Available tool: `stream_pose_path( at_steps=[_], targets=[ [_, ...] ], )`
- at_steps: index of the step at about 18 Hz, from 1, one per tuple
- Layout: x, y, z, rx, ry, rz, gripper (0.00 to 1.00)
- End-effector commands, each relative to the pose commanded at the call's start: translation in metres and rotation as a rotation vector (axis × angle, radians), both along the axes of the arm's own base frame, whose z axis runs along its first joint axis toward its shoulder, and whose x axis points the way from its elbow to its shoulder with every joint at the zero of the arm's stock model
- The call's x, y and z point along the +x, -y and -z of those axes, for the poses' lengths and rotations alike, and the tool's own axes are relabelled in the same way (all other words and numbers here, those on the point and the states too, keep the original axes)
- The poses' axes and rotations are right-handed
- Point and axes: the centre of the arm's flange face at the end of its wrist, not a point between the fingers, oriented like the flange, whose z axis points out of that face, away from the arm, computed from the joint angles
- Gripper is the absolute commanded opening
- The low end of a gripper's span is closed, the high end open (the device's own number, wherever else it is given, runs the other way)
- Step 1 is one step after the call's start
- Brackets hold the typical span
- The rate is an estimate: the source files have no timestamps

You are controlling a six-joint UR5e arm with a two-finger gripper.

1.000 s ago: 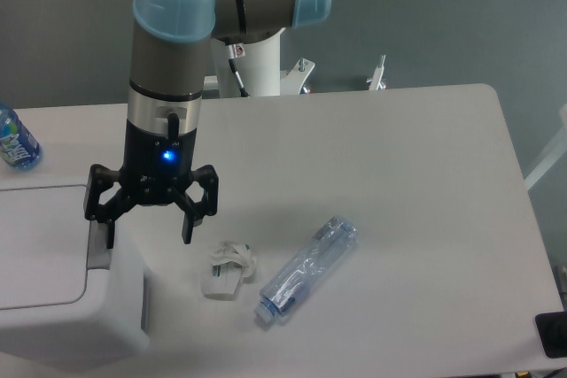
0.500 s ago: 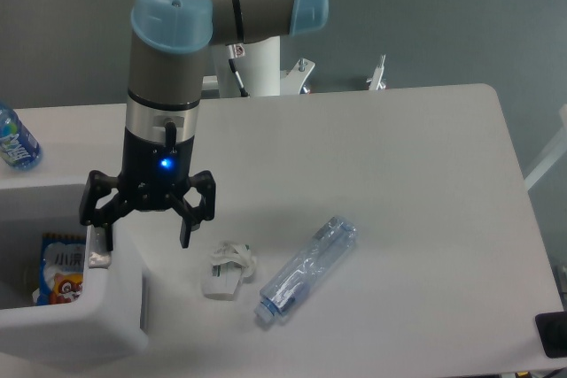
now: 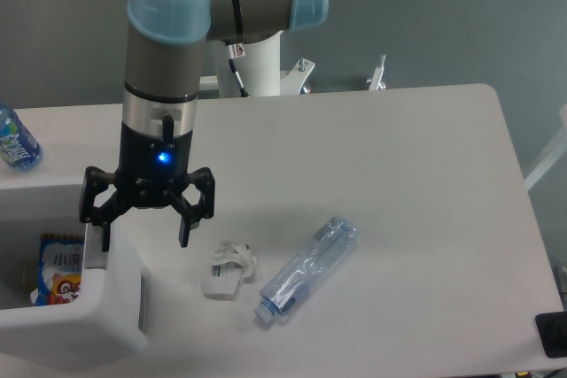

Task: Open the trash can
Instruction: 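Lift the gripper up and away from the opened bin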

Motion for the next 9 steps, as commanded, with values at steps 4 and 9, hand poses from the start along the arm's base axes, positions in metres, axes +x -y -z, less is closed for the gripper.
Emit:
stream_pose_path(
  at_steps=[4, 9],
  targets=[
    [-0.043, 0.034, -0.026, -0.08, -0.196, -0.076, 1.0],
    [-0.071, 0.066, -0.014, -0.348, -0.385, 0.14, 1.0]
  ],
)
